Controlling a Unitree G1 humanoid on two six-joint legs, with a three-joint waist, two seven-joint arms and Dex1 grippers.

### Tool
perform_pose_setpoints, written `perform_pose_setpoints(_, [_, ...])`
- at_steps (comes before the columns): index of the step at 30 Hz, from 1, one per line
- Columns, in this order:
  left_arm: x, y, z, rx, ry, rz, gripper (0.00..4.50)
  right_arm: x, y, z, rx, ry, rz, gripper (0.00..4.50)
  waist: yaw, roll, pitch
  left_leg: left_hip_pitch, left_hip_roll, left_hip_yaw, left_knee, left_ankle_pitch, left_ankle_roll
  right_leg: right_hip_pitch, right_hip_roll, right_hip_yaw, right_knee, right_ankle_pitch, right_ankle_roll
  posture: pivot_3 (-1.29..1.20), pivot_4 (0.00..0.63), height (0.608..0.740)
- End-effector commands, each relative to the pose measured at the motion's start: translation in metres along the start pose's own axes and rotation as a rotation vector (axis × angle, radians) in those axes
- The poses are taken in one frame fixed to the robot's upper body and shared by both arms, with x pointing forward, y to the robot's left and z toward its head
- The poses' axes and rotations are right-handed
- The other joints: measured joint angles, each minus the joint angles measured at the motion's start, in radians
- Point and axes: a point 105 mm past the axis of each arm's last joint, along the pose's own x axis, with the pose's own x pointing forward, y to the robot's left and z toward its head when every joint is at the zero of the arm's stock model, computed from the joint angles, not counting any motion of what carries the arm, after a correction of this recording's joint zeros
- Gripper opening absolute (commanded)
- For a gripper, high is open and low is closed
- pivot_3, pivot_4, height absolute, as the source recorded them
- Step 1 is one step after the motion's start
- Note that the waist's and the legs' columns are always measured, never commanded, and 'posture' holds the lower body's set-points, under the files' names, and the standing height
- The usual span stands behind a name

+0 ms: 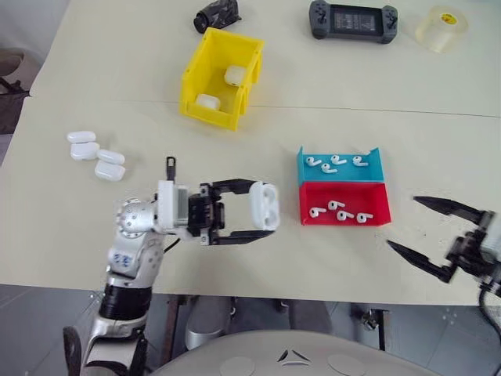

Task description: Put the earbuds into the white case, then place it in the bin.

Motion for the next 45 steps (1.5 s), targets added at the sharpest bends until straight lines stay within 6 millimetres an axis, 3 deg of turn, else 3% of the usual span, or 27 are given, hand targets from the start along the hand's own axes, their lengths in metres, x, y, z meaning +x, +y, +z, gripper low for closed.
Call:
perform_pose_setpoints(1, [0.009, -0.005, 0.004, 0.027, -0.045, -0.053, 2.75, -0.014, 0.004, 0.007, -0.004, 0.039, -0.011, 4.5, -0.004, 0.001, 0.0, 0.001, 0.001, 0.001, 0.0, 0.0, 0.0, 0.001, 0.0, 0.001, -0.005, 0.0, 0.0, 0.0, 0.15, 0.74])
perform_pose_setpoints(3, [0.013, -0.003, 0.002, 0.019, -0.059, -0.073, 2.75, -0.013, 0.009, 0.009, 0.002, 0.053, 0.013, 4.5, -0.003, 0.001, 0.0, 0.005, 0.002, 0.001, -0.003, 0.0, 0.0, 0.004, 0.0, 0.001, -0.006, 0.0, 0.0, 0.0, 0.15, 0.74])
perform_pose_setpoints(10, [0.014, 0.006, 0.006, -0.048, -0.15, -0.065, 2.75, 0.025, 0.007, 0.027, 0.086, 0.2, 0.074, 4.5, -0.001, 0.002, -0.001, 0.01, 0.004, 0.004, -0.004, 0.0, -0.001, 0.006, 0.0, 0.005, -0.006, 0.0, -0.001, 0.0, 0.15, 0.74])
perform_pose_setpoints(12, [0.012, 0.009, 0.011, -0.056, -0.218, -0.044, 2.75, 0.035, 0.008, 0.031, 0.068, 0.246, 0.128, 4.5, 0.0, 0.002, -0.001, 0.01, 0.004, 0.003, -0.005, 0.0, -0.001, 0.005, 0.0, 0.004, -0.006, -0.001, -0.001, 0.0, 0.15, 0.74])
perform_pose_setpoints(23, [0.013, -0.007, 0.001, -0.109, -0.133, -0.158, 2.75, 0.076, -0.003, 0.03, -0.167, 0.51, 0.291, 4.5, -0.001, 0.001, 0.0, 0.005, 0.003, -0.001, -0.002, 0.0, -0.001, 0.005, 0.0, 0.0, -0.009, 0.0, -0.001, 0.0, 0.15, 0.74])
perform_pose_setpoints(31, [0.013, -0.013, -0.002, -0.125, -0.103, -0.182, 2.75, 0.091, 0.001, 0.018, -0.252, 0.555, 0.348, 4.5, -0.001, 0.002, 0.0, -0.003, 0.002, -0.007, 0.001, 0.0, -0.001, 0.003, -0.001, -0.005, -0.011, 0.0, 0.0, 0.0, 0.15, 0.74])
perform_pose_setpoints(40, [0.015, -0.012, -0.003, -0.123, -0.106, -0.167, 2.75, 0.085, -0.016, 0.002, -0.36, 0.638, 0.391, 4.5, -0.003, 0.002, 0.0, -0.003, 0.002, -0.008, 0.001, 0.0, -0.001, 0.003, -0.001, -0.007, -0.011, 0.0, 0.0, 0.0, 0.15, 0.74])
perform_pose_setpoints(45, [0.016, -0.01, -0.002, -0.119, -0.106, -0.16, 2.75, 0.086, -0.017, -0.004, -0.354, 0.647, 0.431, 3.23, -0.003, 0.002, 0.0, -0.003, 0.002, -0.008, 0.001, 0.0, -0.001, 0.003, -0.001, -0.007, -0.011, 0.0, 0.0, 0.0, 0.15, 0.74])
